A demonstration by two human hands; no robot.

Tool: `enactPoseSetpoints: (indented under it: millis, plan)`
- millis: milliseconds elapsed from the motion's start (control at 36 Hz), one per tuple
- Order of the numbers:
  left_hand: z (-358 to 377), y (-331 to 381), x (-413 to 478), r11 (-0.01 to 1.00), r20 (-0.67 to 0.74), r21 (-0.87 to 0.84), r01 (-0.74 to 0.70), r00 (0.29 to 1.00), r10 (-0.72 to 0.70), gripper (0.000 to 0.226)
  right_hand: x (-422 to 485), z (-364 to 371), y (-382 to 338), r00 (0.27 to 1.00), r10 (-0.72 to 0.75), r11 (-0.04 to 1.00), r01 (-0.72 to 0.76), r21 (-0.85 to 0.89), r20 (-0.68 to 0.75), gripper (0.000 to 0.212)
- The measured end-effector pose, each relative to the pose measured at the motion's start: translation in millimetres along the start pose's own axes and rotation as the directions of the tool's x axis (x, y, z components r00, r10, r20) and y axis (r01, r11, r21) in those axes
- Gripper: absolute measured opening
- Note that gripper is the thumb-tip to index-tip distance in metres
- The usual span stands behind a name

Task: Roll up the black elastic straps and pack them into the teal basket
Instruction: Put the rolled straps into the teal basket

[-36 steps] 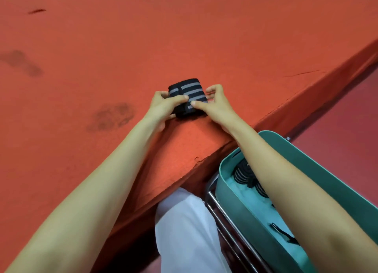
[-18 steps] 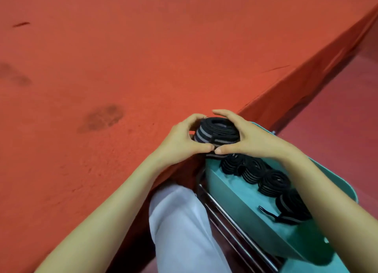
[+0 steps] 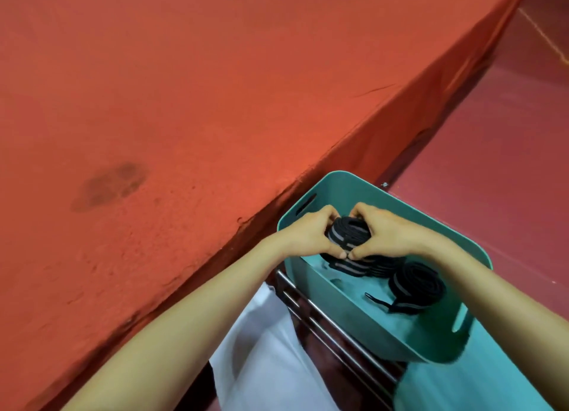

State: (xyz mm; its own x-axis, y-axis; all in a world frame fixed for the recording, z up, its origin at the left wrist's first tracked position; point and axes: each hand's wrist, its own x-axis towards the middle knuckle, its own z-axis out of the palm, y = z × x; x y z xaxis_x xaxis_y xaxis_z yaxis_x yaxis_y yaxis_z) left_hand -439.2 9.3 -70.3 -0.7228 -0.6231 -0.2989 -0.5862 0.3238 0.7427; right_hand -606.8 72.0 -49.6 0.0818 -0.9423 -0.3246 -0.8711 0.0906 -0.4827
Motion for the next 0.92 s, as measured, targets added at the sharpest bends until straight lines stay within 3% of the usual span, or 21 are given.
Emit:
enactPoseSetpoints:
  millis: [83,167,444,556,722,917]
  plan:
    - [4,-1,9,0.989,0.022,0.141,0.033,0.999,-0.036,0.063,11,15,4,0.998,0.062,0.998,-0.062,-0.002,0.011,0.055]
    - [5,-2,18,0.955,0.038,0.288,0.068,0.996,-0.083,0.049,24,32,11,0.994,0.106,0.994,-0.106,0.001,0.031,0.055]
    - [7,-28,41,0.858,0.198,0.493,0.142,0.943,-0.269,0.04,59,80,25,0.983,0.161,0.987,-0.162,0.0,0.092,0.051]
    - [7,-33,47,0.809,0.278,0.576,0.12,0.901,-0.332,0.042,68,90,25,0.988,0.13,0.991,-0.127,-0.05,0.077,0.06]
    - [1,-29,53,0.792,0.357,0.604,0.086,0.86,-0.366,0.035,66,99,29,0.997,0.058,0.995,-0.054,-0.088,0.047,0.054]
    - [-8,-28,54,0.699,0.295,0.71,0.09,0.863,-0.411,0.012,70,107,22,0.969,-0.223,0.948,0.241,-0.206,0.108,0.056]
